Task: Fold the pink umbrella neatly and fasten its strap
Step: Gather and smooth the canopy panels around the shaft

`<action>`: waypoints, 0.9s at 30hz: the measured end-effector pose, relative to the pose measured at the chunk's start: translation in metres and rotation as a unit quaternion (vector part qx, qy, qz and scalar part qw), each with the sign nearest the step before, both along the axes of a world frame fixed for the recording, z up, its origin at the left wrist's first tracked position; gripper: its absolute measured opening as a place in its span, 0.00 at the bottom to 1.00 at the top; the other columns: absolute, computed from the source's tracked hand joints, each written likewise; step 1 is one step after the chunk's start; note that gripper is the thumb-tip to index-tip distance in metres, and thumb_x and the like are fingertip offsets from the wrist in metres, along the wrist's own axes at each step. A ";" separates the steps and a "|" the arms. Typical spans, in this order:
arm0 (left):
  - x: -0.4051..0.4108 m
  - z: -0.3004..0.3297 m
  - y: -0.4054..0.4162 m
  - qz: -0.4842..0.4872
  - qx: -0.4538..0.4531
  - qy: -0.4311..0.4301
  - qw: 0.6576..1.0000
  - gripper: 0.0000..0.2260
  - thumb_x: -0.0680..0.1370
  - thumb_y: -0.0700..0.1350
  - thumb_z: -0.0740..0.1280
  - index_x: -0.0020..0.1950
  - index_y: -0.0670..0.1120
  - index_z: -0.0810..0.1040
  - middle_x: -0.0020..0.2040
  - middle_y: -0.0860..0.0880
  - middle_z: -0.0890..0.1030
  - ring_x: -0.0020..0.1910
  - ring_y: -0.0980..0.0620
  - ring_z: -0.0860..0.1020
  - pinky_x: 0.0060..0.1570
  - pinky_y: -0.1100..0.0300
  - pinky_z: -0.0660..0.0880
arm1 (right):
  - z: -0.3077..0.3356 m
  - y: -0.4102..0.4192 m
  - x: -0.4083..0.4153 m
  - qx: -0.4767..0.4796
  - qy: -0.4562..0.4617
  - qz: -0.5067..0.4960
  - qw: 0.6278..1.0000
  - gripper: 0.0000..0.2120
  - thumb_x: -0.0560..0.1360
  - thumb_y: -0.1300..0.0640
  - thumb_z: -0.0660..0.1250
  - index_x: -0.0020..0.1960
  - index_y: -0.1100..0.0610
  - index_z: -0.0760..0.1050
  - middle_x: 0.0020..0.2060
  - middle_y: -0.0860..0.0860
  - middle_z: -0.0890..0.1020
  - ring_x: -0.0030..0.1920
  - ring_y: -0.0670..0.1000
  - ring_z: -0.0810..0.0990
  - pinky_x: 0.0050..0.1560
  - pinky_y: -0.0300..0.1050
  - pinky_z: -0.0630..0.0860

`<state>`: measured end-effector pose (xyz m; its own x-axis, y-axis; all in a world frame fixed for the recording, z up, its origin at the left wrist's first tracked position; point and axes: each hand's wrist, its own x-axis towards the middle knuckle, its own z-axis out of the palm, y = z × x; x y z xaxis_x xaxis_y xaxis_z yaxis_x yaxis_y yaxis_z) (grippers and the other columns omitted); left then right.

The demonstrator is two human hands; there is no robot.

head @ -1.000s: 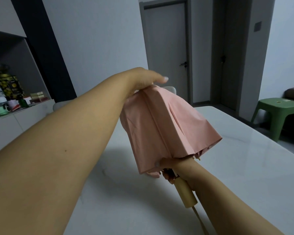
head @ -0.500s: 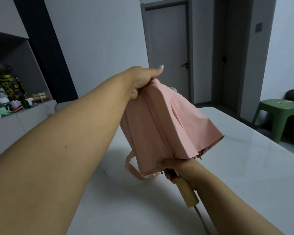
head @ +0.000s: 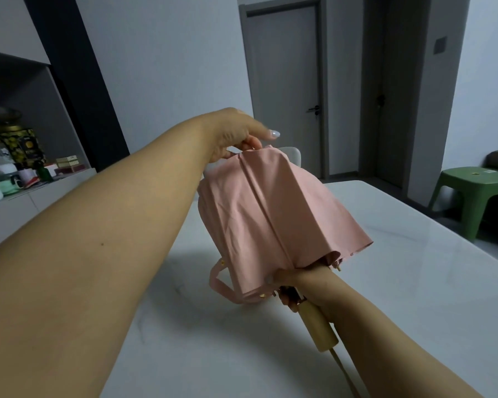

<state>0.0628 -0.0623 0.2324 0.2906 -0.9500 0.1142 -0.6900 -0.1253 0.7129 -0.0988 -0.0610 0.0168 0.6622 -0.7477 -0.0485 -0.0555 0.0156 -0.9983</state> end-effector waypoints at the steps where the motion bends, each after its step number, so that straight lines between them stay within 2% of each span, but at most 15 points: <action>1: 0.000 0.000 0.000 0.012 0.007 -0.005 1.000 0.12 0.72 0.51 0.74 0.50 0.47 0.78 0.44 0.48 0.79 0.41 0.52 0.75 0.48 0.55 0.71 | 0.000 0.000 0.000 0.001 0.000 -0.001 1.000 0.14 0.69 0.62 0.73 0.47 0.73 0.78 0.28 0.59 0.79 0.26 0.54 0.74 0.30 0.43 0.75; 4: 0.002 -0.001 0.001 0.036 0.049 -0.015 0.998 0.12 0.73 0.55 0.72 0.51 0.50 0.80 0.46 0.49 0.79 0.44 0.52 0.76 0.49 0.55 0.71 | -0.003 -0.001 0.001 -0.004 -0.004 0.002 1.000 0.15 0.69 0.62 0.74 0.47 0.74 0.78 0.28 0.58 0.79 0.26 0.54 0.74 0.29 0.43 0.74; 7: 0.000 -0.004 0.002 0.033 0.078 0.009 0.996 0.06 0.75 0.53 0.70 0.41 0.53 0.82 0.46 0.52 0.81 0.46 0.54 0.77 0.49 0.57 0.73 | -0.004 -0.001 0.002 -0.010 0.001 0.008 1.000 0.17 0.65 0.58 0.75 0.45 0.71 0.79 0.28 0.57 0.79 0.27 0.54 0.75 0.30 0.43 0.74; 9: -0.002 -0.005 0.000 0.020 0.064 0.047 0.997 0.09 0.76 0.49 0.70 0.36 0.51 0.81 0.38 0.52 0.80 0.40 0.54 0.76 0.43 0.59 0.72 | -0.003 -0.001 0.002 -0.013 0.007 0.014 1.000 0.15 0.64 0.56 0.75 0.42 0.68 0.80 0.29 0.58 0.80 0.28 0.55 0.75 0.30 0.43 0.75; 11: -0.002 -0.005 -0.002 0.009 0.059 0.060 0.996 0.10 0.75 0.48 0.70 0.34 0.48 0.79 0.33 0.52 0.79 0.36 0.53 0.75 0.43 0.59 0.71 | -0.003 -0.001 0.004 -0.016 0.013 0.015 1.000 0.15 0.63 0.55 0.75 0.41 0.66 0.80 0.30 0.58 0.80 0.29 0.56 0.75 0.31 0.43 0.75; 13: -0.002 -0.005 -0.003 0.009 0.061 0.058 0.996 0.11 0.76 0.46 0.69 0.33 0.47 0.80 0.31 0.52 0.79 0.36 0.53 0.75 0.44 0.59 0.72 | -0.003 -0.001 0.004 -0.019 0.019 0.011 1.000 0.16 0.62 0.54 0.75 0.41 0.67 0.80 0.30 0.59 0.80 0.30 0.57 0.75 0.32 0.43 0.75; 16: -0.002 -0.003 -0.004 0.024 0.046 0.080 0.995 0.12 0.78 0.45 0.66 0.35 0.46 0.76 0.31 0.50 0.78 0.36 0.52 0.74 0.43 0.58 0.72 | -0.003 -0.001 0.001 -0.023 0.024 0.012 0.999 0.10 0.67 0.57 0.75 0.39 0.64 0.80 0.28 0.57 0.80 0.27 0.54 0.75 0.31 0.43 0.75; 19: 0.001 0.000 -0.002 0.034 0.014 0.028 0.999 0.15 0.80 0.49 0.65 0.33 0.47 0.73 0.25 0.54 0.74 0.33 0.53 0.72 0.42 0.57 0.70 | -0.005 -0.004 0.000 -0.024 0.026 0.011 0.999 0.07 0.69 0.59 0.74 0.39 0.64 0.79 0.27 0.55 0.80 0.25 0.51 0.75 0.31 0.42 0.75; 20: 0.002 0.001 -0.001 0.027 0.020 0.006 0.999 0.15 0.79 0.54 0.66 0.35 0.47 0.76 0.26 0.54 0.76 0.34 0.53 0.73 0.43 0.56 0.71 | -0.004 -0.004 0.000 -0.024 0.027 0.012 0.999 0.08 0.69 0.59 0.74 0.38 0.64 0.79 0.27 0.55 0.80 0.25 0.51 0.75 0.31 0.42 0.75; 23: 0.003 0.004 0.006 0.019 0.070 -0.033 0.997 0.23 0.72 0.66 0.67 0.44 0.45 0.82 0.39 0.51 0.79 0.40 0.51 0.77 0.47 0.54 0.72 | -0.004 -0.003 0.002 -0.030 0.030 0.016 0.999 0.10 0.65 0.56 0.75 0.37 0.63 0.80 0.28 0.56 0.80 0.26 0.52 0.75 0.31 0.42 0.75; 27: 0.005 0.001 0.010 0.045 0.109 -0.021 0.993 0.15 0.71 0.59 0.73 0.47 0.48 0.80 0.45 0.49 0.79 0.45 0.48 0.77 0.57 0.49 0.73 | -0.006 -0.003 0.005 -0.034 0.042 0.014 0.998 0.15 0.61 0.52 0.75 0.38 0.65 0.80 0.29 0.57 0.81 0.27 0.54 0.76 0.33 0.43 0.76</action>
<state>0.0680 -0.0527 0.2339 0.3749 -0.9238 -0.0776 -0.6981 -0.3364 0.6321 -0.0943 -0.0642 0.0111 0.6781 -0.7330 -0.0540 -0.1389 -0.0557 -0.9887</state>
